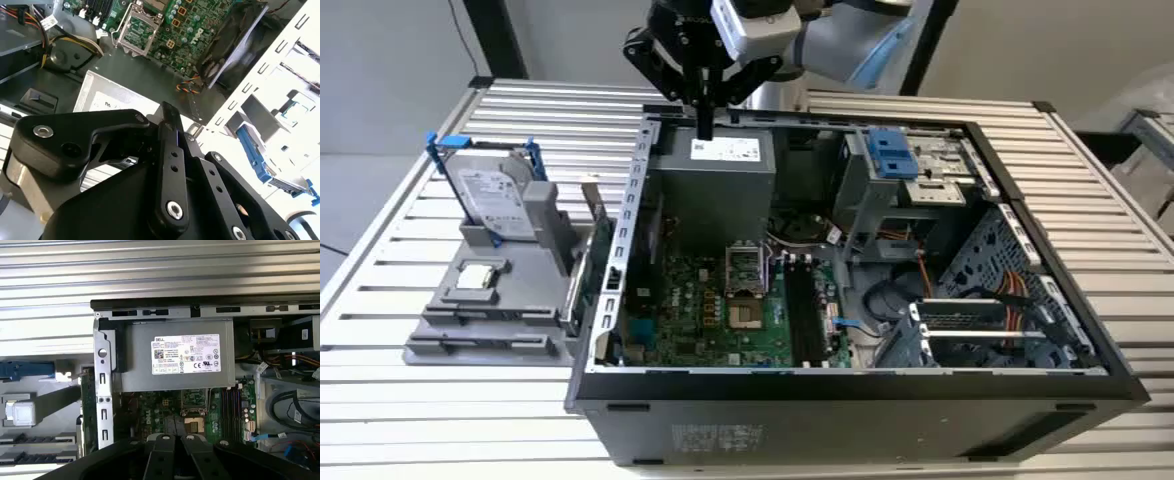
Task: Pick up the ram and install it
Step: 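Reach for the ram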
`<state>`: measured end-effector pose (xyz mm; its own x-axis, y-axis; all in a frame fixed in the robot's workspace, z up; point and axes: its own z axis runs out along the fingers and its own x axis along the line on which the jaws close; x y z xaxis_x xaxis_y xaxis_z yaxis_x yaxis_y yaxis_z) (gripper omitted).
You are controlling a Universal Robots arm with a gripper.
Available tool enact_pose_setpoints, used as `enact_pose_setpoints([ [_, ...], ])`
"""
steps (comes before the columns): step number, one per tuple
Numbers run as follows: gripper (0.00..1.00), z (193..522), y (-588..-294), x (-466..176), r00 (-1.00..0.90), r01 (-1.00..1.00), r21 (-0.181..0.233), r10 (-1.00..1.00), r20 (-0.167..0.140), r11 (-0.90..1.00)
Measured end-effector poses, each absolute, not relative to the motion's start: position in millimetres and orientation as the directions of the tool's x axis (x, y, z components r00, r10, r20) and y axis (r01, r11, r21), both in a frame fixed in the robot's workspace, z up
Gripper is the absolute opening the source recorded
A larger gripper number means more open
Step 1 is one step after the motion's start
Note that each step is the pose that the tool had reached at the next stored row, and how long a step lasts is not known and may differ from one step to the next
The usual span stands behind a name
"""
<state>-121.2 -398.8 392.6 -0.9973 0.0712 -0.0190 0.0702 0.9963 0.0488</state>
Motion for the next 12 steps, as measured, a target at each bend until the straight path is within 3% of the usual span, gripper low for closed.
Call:
enact_pose_setpoints([
  [12, 0.0, 392.6, -398.9, -124.1, -0.997, 0.07, 0.049, 0.071, -0.019, 0.996],
])
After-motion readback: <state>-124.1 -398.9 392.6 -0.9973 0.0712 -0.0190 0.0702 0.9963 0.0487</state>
